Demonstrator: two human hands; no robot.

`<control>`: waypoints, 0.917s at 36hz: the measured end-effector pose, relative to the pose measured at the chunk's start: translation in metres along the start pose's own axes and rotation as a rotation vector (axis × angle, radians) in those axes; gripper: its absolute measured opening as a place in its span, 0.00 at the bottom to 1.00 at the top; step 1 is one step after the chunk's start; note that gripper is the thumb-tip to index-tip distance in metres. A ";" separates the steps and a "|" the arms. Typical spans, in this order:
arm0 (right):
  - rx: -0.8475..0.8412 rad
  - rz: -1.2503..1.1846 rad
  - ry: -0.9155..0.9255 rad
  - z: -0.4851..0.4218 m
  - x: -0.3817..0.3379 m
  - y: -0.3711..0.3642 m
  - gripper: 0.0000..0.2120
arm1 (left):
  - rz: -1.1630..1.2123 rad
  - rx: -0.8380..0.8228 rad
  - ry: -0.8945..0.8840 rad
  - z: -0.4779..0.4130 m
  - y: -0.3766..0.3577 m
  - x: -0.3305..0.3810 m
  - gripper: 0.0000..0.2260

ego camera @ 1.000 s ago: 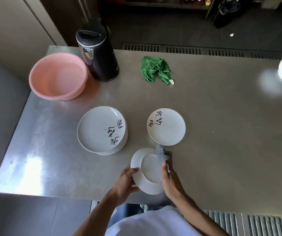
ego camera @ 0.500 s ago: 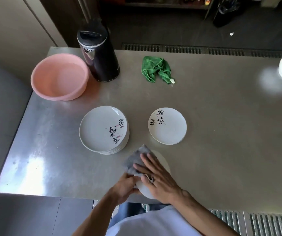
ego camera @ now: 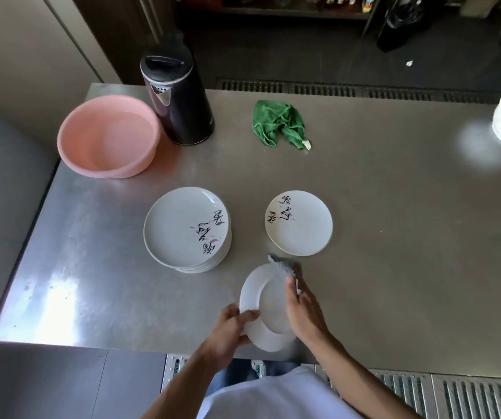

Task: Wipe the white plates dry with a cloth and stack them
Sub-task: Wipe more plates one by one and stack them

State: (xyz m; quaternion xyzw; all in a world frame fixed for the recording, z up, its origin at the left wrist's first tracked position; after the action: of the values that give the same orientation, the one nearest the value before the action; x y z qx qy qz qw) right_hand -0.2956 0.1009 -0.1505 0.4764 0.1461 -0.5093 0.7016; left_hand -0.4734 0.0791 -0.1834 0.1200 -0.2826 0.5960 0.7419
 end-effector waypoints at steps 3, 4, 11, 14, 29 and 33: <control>-0.009 0.024 0.045 0.006 -0.004 -0.005 0.29 | -0.046 -0.029 0.002 -0.002 0.003 0.005 0.22; -0.045 0.046 0.107 0.009 -0.011 -0.013 0.28 | -0.054 -0.046 -0.003 -0.003 0.002 0.007 0.21; -0.220 0.228 0.475 0.027 -0.042 -0.041 0.21 | -0.058 -0.111 -0.016 0.000 0.005 0.009 0.18; -0.075 0.094 0.155 0.001 -0.011 -0.013 0.26 | -0.028 -0.105 0.001 0.001 0.009 0.006 0.18; -0.312 0.316 0.598 0.033 -0.047 -0.044 0.24 | -0.013 -0.060 -0.026 -0.002 0.003 0.009 0.17; -0.031 0.274 0.224 -0.001 -0.020 -0.010 0.25 | 0.137 -0.007 -0.044 -0.005 0.001 0.004 0.18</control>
State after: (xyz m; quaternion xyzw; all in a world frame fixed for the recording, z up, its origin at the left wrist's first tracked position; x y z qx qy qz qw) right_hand -0.3123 0.1128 -0.1422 0.5350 0.1650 -0.3504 0.7509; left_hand -0.4724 0.0852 -0.1851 0.1110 -0.3087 0.6417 0.6933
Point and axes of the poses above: each hand's wrist, its own z-axis away from the middle knuckle, its own y-axis out of the back of the hand, x = y × z, the point moved 10 cm from there along -z, towards the middle knuckle, and after that the axes turned 9 degrees about -z, right-handed, at the moved point
